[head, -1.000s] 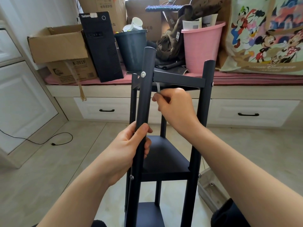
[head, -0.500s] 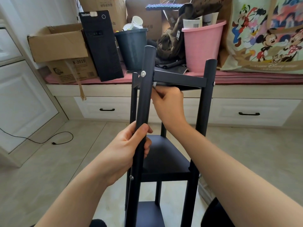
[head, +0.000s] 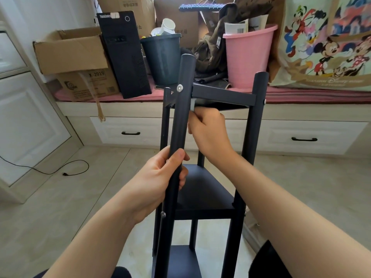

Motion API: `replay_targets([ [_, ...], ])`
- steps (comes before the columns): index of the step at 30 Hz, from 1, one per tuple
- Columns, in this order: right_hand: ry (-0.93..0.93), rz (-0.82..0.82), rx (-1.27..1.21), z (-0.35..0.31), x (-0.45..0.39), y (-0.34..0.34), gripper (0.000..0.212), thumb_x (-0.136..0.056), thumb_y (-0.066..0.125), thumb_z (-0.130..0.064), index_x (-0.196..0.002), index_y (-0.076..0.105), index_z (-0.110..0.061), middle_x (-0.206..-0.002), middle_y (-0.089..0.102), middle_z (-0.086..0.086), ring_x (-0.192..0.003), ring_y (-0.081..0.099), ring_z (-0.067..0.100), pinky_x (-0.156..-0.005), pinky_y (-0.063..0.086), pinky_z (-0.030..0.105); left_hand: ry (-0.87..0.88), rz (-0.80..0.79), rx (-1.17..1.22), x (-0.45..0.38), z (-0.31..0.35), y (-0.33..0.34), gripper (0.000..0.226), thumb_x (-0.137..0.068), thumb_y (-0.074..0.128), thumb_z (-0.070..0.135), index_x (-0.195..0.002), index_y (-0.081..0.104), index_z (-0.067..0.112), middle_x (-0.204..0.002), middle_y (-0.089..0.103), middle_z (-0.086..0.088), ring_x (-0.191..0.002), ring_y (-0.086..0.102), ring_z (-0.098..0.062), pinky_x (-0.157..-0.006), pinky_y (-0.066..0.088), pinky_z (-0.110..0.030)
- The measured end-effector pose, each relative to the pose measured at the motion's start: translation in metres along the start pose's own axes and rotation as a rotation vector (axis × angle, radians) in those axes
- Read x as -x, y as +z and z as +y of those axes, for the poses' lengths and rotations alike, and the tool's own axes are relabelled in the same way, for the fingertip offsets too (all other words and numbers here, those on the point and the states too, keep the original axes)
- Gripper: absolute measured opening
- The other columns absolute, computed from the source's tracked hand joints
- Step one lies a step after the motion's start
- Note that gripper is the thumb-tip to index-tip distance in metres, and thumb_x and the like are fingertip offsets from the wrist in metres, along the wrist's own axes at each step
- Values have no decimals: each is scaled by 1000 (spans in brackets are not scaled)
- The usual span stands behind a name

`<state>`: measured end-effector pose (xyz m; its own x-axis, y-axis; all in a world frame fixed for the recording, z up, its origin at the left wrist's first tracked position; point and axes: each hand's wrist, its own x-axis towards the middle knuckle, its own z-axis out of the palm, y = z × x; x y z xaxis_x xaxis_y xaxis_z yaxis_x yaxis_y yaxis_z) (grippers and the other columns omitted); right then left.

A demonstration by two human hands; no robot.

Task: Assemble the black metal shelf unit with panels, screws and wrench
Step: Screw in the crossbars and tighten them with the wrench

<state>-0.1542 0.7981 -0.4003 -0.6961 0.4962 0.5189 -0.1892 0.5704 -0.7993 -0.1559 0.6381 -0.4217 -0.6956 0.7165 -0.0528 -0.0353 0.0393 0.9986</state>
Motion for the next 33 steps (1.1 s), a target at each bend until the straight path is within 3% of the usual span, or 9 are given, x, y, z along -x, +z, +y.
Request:
replay_targets([
  [7, 55, -112, 82, -13, 2, -32, 28, -97, 52, -14, -75, 68, -7, -41, 44, -11, -42, 40, 6, -45, 33, 17, 11, -6, -6, 1, 0, 1, 49, -73, 60, 59, -99, 60, 17, -70, 53, -4, -74, 46, -26, -74, 39, -43],
  [14, 55, -188, 129, -18, 3, -46, 24, -96, 53, -9, -87, 74, -5, -46, 40, -5, -40, 32, 7, -43, 29, 15, 9, -5, 6, -1, -1, 2, 52, -69, 62, 62, -98, 62, 19, -69, 53, -4, -74, 44, -29, -74, 37, -45],
  [22, 38, -178, 104, -16, 1, -45, 24, -96, 53, -9, -82, 71, -4, -48, 44, -3, -43, 36, 8, -45, 33, 19, 5, -3, 4, -1, 0, 5, 48, -74, 60, 57, -99, 60, 16, -68, 53, -3, -73, 44, -27, -75, 36, -46],
  [30, 15, -103, 81, -10, 0, -34, 24, -98, 54, -10, -85, 73, -3, -46, 45, -10, -41, 38, 6, -45, 34, 14, -1, -1, 0, -1, 0, 6, 46, -71, 61, 59, -95, 62, 19, -68, 53, -3, -72, 45, -25, -76, 37, -44],
  [33, -13, -62, 74, -7, 1, -28, 29, -98, 55, -12, -73, 69, -11, -39, 45, -16, -41, 42, 4, -47, 33, 12, -2, -7, 2, 0, 1, 6, 47, -70, 62, 59, -95, 62, 19, -69, 52, -4, -70, 45, -24, -76, 37, -45],
])
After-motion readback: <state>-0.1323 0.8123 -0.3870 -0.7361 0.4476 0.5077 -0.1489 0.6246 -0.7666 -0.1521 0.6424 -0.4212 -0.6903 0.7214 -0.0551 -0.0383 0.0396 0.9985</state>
